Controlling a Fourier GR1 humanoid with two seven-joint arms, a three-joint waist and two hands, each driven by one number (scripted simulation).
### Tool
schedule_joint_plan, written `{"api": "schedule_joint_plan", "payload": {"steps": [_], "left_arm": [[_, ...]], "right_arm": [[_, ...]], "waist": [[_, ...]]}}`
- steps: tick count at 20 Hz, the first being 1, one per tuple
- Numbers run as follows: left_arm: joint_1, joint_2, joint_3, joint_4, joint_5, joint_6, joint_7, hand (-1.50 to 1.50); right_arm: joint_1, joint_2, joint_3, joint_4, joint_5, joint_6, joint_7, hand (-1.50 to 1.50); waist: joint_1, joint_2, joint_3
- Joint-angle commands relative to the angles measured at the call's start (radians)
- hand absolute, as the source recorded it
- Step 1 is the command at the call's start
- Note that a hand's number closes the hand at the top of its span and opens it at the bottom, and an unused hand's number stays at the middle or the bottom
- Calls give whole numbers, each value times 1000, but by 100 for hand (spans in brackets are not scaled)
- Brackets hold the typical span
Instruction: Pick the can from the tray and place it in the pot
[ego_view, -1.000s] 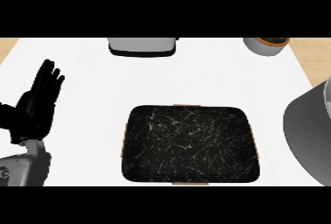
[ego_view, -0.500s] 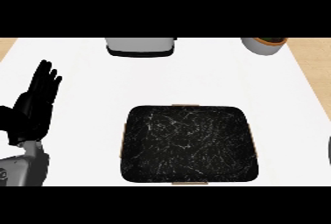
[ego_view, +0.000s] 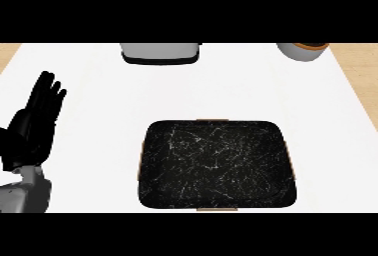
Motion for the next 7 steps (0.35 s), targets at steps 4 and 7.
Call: {"api": "schedule_joint_plan", "payload": {"steps": [4,7], "left_arm": [[-4,-12,-5,28,-13,-1,-31,0],[-11,-9,-11,-27,-3,-2,45,0]], "right_arm": [[80,-38,-71,151,-52,105,-115,-150],[124,-51,-118,184,-96,167,-162,-150]], "waist": [[15,10,29],[16,9,28]]}}
